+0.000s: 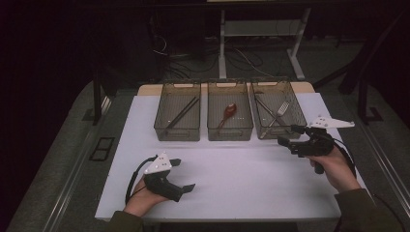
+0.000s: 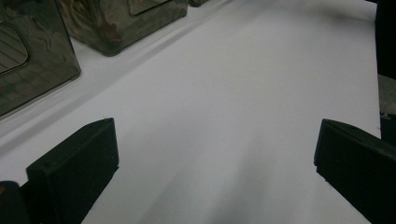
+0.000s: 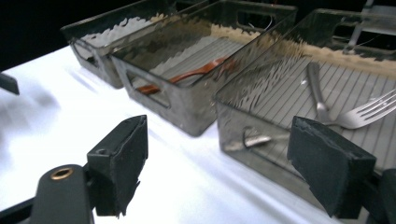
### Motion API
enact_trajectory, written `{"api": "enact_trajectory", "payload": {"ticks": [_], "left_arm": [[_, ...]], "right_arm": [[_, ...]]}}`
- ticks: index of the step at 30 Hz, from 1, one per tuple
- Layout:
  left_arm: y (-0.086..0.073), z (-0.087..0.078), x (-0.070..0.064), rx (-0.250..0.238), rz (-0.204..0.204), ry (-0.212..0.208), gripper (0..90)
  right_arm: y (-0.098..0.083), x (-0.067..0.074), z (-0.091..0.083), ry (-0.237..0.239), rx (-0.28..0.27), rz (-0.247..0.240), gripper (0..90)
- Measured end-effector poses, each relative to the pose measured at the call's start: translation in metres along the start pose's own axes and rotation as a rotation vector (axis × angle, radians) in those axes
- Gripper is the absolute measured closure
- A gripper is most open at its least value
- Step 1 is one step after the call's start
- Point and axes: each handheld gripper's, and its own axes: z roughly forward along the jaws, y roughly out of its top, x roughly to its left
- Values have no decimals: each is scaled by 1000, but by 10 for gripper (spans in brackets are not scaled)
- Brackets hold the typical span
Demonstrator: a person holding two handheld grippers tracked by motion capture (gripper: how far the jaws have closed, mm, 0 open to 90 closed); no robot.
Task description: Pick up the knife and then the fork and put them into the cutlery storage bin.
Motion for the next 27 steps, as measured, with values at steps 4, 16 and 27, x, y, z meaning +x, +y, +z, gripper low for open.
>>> {"api": "enact_trajectory", "payload": {"ticks": [4, 16, 27], "left_arm": [[0, 0, 0, 2, 3, -2, 0], [0, 1, -2, 1, 2, -5, 0], [-1, 1, -2, 2, 1, -7, 0]], "right_arm": [[-7, 5, -1, 13, 11, -8, 189], [-29, 21, -3, 68, 36, -45, 181], [-47, 31, -8, 106, 39, -39, 181]]}}
